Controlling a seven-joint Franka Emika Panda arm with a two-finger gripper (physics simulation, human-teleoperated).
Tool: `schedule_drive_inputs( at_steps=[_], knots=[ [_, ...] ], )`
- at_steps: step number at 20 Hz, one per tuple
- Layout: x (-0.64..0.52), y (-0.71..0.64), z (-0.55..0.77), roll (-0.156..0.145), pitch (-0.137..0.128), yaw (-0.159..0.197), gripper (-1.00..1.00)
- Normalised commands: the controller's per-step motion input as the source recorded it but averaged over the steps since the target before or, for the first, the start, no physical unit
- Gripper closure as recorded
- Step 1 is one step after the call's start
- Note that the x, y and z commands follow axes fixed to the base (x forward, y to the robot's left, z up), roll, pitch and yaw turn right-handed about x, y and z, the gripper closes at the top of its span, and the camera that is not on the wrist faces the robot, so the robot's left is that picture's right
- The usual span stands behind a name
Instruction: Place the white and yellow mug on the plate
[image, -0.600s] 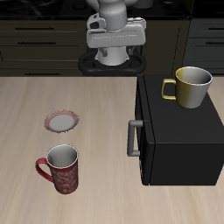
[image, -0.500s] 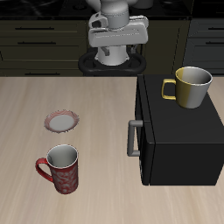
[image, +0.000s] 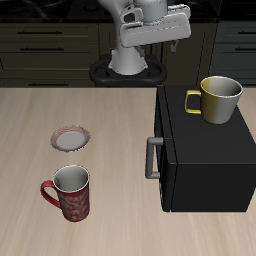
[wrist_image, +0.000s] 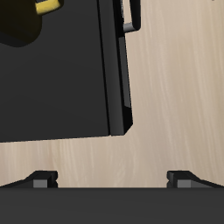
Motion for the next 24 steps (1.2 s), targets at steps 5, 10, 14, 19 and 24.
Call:
schedule_drive_inputs(
  at_steps=[5, 10, 14, 19, 24],
  knots=[
    [0.12, 0.46, 0.36, 0.045, -0.044, -0.026, -1.0],
    [0.12, 0.39, 0.21, 0.044, -0.036, 0.011, -1.0],
    [0.23, 0.31, 0.17, -0.098, -0.052, 0.01, -1.0],
    [0.3, 0.31, 0.15, -0.092, -0.04, 0.046, -1.0],
    [0.23, 0.33, 0.23, 0.337, 0.033, -0.081, -1.0]
  ],
)
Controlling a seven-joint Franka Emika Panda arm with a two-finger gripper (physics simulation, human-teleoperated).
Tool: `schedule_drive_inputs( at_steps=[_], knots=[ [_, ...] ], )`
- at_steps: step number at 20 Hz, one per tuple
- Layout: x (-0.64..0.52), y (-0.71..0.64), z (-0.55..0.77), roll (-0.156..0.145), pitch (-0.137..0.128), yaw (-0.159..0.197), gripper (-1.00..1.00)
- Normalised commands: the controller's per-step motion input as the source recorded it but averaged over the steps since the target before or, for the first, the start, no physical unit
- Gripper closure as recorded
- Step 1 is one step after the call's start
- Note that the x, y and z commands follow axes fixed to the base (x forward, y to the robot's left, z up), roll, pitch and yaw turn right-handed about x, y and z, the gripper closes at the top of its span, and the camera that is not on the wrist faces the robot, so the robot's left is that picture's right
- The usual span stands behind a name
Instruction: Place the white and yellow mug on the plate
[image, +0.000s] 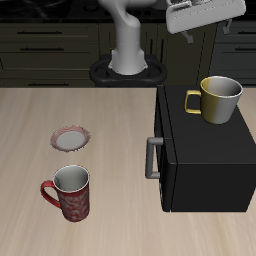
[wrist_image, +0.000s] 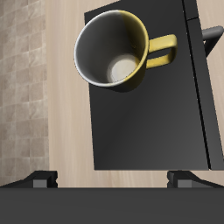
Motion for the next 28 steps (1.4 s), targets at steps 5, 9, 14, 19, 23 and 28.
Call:
schedule_drive_inputs(
  at_steps=[5, 9, 14, 19, 23, 28],
  knots=[
    [0.13, -0.08, 0.11, 0.092, -0.052, 0.007, -1.0],
    [0.17, -0.12, 0.0, -0.014, 0.001, 0.006, -1.0],
    [0.12, -0.28, 0.14, -0.353, -0.038, 0.021, -1.0],
    [0.08, -0.06, 0.26, -0.185, -0.064, -0.014, -1.0],
    [0.26, 0.11, 0.21, -0.078, 0.0, -0.026, -1.0],
    [0.19, 0.25, 0.18, -0.045, -0.013, -0.01, -1.0]
  ],
)
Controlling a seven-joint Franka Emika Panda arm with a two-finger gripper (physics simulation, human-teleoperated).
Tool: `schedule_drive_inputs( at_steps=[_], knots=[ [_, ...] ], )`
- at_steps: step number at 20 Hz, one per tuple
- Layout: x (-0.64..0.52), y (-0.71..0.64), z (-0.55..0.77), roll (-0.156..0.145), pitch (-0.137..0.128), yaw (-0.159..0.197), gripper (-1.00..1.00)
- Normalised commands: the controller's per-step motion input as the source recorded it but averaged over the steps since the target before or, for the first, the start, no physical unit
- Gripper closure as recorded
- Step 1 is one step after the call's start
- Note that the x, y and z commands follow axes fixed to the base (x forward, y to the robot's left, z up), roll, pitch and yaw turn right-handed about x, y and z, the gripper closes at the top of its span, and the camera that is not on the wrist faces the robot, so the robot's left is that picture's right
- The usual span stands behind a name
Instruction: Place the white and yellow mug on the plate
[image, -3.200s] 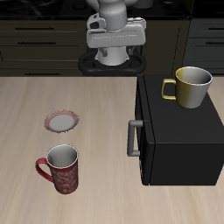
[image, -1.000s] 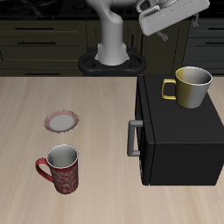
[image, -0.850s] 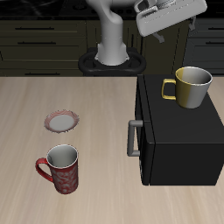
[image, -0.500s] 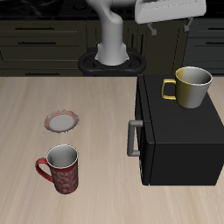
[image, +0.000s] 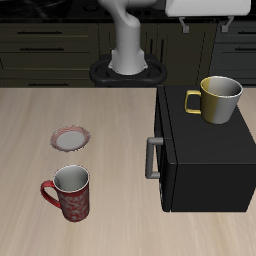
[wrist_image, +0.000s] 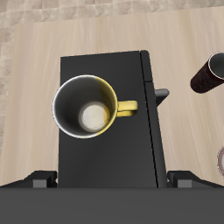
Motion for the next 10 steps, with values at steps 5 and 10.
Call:
schedule_drive_inputs(
  at_steps=[5, 10],
  knots=[
    [0.2, 0.27, 0.11, -0.021, -0.01, 0.004, -1.0],
    [0.32, 0.29, 0.04, -0.053, 0.018, -0.017, -1.0]
  ],
)
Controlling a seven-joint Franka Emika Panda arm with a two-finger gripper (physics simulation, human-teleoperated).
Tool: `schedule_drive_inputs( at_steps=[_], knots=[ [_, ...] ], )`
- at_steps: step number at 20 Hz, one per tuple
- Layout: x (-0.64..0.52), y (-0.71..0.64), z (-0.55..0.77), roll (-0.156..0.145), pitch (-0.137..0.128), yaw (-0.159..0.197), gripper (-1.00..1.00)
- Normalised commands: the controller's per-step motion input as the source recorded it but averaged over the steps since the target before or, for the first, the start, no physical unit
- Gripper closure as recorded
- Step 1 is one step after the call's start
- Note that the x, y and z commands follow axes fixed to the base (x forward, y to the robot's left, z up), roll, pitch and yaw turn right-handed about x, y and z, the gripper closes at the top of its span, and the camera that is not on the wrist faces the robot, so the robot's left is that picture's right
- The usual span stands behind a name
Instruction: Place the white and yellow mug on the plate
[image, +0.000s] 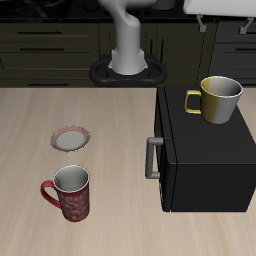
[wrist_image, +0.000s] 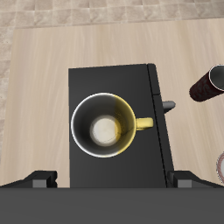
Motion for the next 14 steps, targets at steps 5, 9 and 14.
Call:
schedule_drive_inputs(
  at_steps=[5, 9, 14],
  knots=[
    [0.41, 0.24, -0.04, -0.027, 0.033, 0.001, -1.0],
    [0.28, 0.22, -0.15, 0.003, 0.036, 0.0, -1.0],
    [0.14, 0.1, -0.16, 0.0, 0.031, 0.0, -1.0]
  ],
)
